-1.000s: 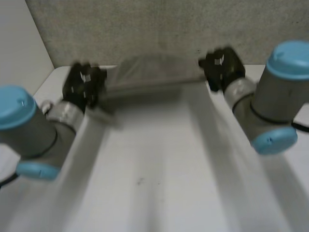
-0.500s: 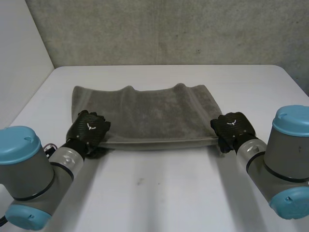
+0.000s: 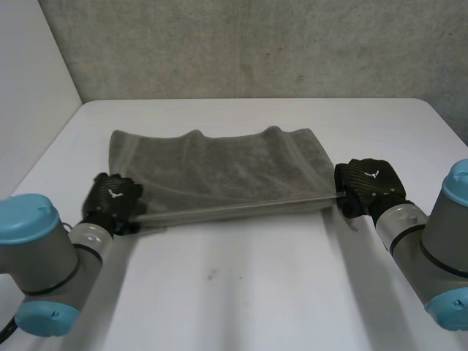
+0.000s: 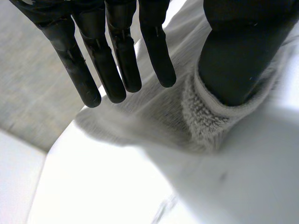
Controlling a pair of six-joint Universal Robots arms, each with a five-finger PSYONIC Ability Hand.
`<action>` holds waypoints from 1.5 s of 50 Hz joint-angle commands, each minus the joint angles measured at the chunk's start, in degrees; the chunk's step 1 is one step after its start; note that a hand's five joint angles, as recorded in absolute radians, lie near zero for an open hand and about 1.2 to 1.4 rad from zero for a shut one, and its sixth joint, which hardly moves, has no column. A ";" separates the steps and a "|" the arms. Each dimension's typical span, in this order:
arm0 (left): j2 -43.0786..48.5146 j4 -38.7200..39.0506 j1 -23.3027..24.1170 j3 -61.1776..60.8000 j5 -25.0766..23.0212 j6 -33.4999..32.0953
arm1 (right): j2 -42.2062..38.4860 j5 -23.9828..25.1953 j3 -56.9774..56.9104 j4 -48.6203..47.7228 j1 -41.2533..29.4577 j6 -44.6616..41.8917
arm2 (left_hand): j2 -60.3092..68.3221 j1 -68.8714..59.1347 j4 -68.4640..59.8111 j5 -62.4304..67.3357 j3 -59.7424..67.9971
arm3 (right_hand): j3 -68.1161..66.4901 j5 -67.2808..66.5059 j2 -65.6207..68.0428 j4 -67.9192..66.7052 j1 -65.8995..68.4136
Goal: Fold the towel.
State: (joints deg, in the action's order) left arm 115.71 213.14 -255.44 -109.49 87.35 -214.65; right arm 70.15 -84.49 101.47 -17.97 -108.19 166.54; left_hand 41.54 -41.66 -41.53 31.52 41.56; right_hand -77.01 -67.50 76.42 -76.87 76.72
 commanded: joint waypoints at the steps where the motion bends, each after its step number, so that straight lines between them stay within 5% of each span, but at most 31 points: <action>1: -0.66 0.00 -3.93 -0.02 2.65 0.11 | -0.10 -0.24 -0.13 -1.28 0.61 -0.25 | 4.33 -4.21 -4.35 4.35 4.31 | -2.99 -2.50 3.58 -3.13 3.28; 11: -1.36 -0.18 -7.71 -0.02 2.39 0.11 | -0.36 -0.15 0.05 -1.28 0.87 -0.43 | 7.53 -7.41 -7.55 7.55 7.51 | -2.99 -2.50 3.58 -3.13 3.28; 16: -5.57 -0.79 -6.39 -0.90 2.12 -0.07 | -0.18 0.03 -0.13 -1.10 0.78 -0.60 | 38.36 -38.24 -38.38 38.38 38.34 | -2.99 -2.50 3.58 -3.13 3.28; 36: -14.90 -5.27 -4.01 -0.99 -2.01 -0.86 | 1.05 0.47 -1.18 0.92 0.87 -0.96 | 38.46 -38.34 -38.47 38.48 38.44 | -2.99 -2.50 3.58 -3.13 3.28; 41: -18.24 -12.31 -4.37 2.09 -5.87 -1.65 | 7.62 0.56 -3.98 8.10 1.22 -4.98 | 38.46 -38.34 -38.47 38.48 38.44 | -2.99 -2.50 3.58 -3.13 3.28; 46: -24.02 -28.52 -4.89 7.52 -10.79 -4.11 | 11.93 0.38 -8.37 20.21 3.41 -12.27 | 38.46 -38.34 -38.47 38.48 38.44 | -2.99 -2.50 3.58 -3.13 3.28; 60: -30.02 -65.37 -5.95 21.51 -11.85 -10.96 | 20.38 0.64 -25.34 49.41 5.97 -20.19 | 38.46 -38.34 -38.47 38.48 38.44 | -2.99 -2.50 3.58 -3.13 3.28; 66: -27.20 -65.30 -6.48 20.72 -11.85 -13.69 | 17.83 0.64 -24.56 51.72 6.06 -23.54 | 38.46 -38.34 -38.47 38.48 38.44 | -2.99 -2.50 3.58 -3.13 3.28; 75: -9.30 -53.11 -5.95 23.60 -11.85 -14.13 | -0.86 -0.06 -28.41 44.71 4.65 -24.69 | 38.46 -38.34 -38.47 38.48 38.44 | -2.99 -2.50 3.58 -3.13 3.28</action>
State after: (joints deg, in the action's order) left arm 95.90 151.34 -261.99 -88.53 75.37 -228.83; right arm 80.42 -84.22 76.18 32.64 -102.78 141.53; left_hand 69.75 -67.46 -69.75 58.64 69.70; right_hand -77.69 -67.77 76.42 -77.22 76.92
